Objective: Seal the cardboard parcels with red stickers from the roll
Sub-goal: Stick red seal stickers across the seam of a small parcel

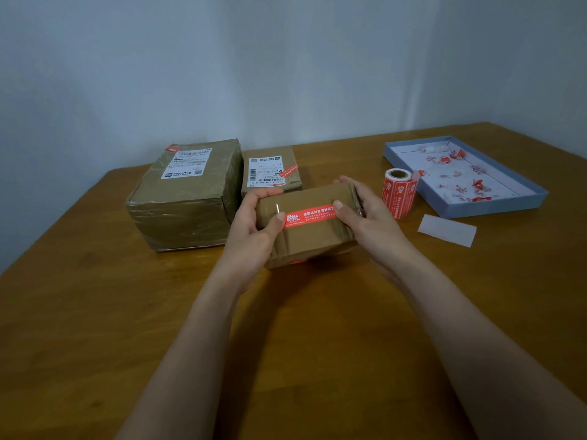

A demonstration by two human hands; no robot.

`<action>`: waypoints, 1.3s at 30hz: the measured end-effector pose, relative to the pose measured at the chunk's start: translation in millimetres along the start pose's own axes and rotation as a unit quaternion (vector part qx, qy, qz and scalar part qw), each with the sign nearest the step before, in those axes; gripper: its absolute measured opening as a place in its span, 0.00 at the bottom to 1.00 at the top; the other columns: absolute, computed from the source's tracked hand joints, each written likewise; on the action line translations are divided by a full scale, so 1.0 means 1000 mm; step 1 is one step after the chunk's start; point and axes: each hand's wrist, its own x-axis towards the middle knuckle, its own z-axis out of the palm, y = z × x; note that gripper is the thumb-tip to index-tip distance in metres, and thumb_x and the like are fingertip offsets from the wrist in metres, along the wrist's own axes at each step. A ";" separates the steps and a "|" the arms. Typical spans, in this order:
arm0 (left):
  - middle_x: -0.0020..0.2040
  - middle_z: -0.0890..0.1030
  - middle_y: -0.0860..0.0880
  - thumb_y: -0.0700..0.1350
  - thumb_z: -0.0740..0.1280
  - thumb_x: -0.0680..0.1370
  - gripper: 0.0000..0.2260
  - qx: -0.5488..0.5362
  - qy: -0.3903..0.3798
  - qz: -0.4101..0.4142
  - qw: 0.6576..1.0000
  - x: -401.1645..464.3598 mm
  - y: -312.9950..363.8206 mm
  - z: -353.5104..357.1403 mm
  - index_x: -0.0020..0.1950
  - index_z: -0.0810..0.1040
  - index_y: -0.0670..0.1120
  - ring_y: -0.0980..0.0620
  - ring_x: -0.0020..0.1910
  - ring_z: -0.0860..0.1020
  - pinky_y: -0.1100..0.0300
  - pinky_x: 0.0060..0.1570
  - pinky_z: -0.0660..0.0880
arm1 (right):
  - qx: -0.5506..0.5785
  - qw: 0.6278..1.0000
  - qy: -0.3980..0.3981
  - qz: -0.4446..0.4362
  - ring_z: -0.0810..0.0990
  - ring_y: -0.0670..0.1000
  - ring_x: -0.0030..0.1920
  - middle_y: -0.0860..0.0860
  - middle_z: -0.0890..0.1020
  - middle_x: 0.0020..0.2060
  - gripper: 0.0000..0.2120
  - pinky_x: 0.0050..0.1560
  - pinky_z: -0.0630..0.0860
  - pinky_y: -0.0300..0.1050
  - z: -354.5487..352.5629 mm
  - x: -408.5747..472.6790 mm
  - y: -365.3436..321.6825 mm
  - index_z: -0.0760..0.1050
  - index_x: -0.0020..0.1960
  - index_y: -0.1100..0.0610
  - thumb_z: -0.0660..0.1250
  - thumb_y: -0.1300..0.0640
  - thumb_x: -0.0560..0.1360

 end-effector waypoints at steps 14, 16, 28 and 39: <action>0.60 0.78 0.49 0.40 0.74 0.73 0.21 0.026 0.013 0.028 0.999 -0.004 0.000 0.007 0.62 0.71 0.49 0.55 0.53 0.81 0.60 0.39 0.80 | 0.009 0.999 0.029 -0.022 0.74 0.36 0.55 0.34 0.72 0.56 0.40 0.49 0.76 0.30 0.012 -0.006 0.001 0.61 0.74 0.47 0.77 0.52 0.68; 0.61 0.77 0.49 0.39 0.73 0.74 0.20 0.027 0.008 0.025 0.999 -0.003 -0.001 0.006 0.62 0.71 0.49 0.53 0.54 0.80 0.60 0.40 0.80 | 0.017 0.999 0.035 -0.023 0.75 0.37 0.55 0.34 0.72 0.54 0.41 0.48 0.77 0.30 0.014 -0.007 0.000 0.61 0.73 0.47 0.78 0.54 0.66; 0.66 0.75 0.49 0.37 0.66 0.78 0.14 -0.006 -0.002 0.020 1.000 -0.001 -0.002 0.001 0.59 0.74 0.53 0.49 0.61 0.77 0.54 0.46 0.81 | -0.023 0.999 0.044 -0.021 0.75 0.43 0.59 0.41 0.72 0.60 0.51 0.55 0.77 0.36 0.017 -0.010 -0.003 0.58 0.74 0.46 0.80 0.44 0.57; 0.63 0.75 0.52 0.46 0.54 0.85 0.13 0.025 0.041 0.025 0.998 0.002 -0.004 0.002 0.66 0.73 0.53 0.58 0.53 0.80 0.64 0.40 0.79 | 0.075 0.996 0.022 0.036 0.72 0.45 0.66 0.44 0.71 0.68 0.24 0.66 0.72 0.46 0.005 -0.002 -0.003 0.58 0.76 0.48 0.59 0.56 0.82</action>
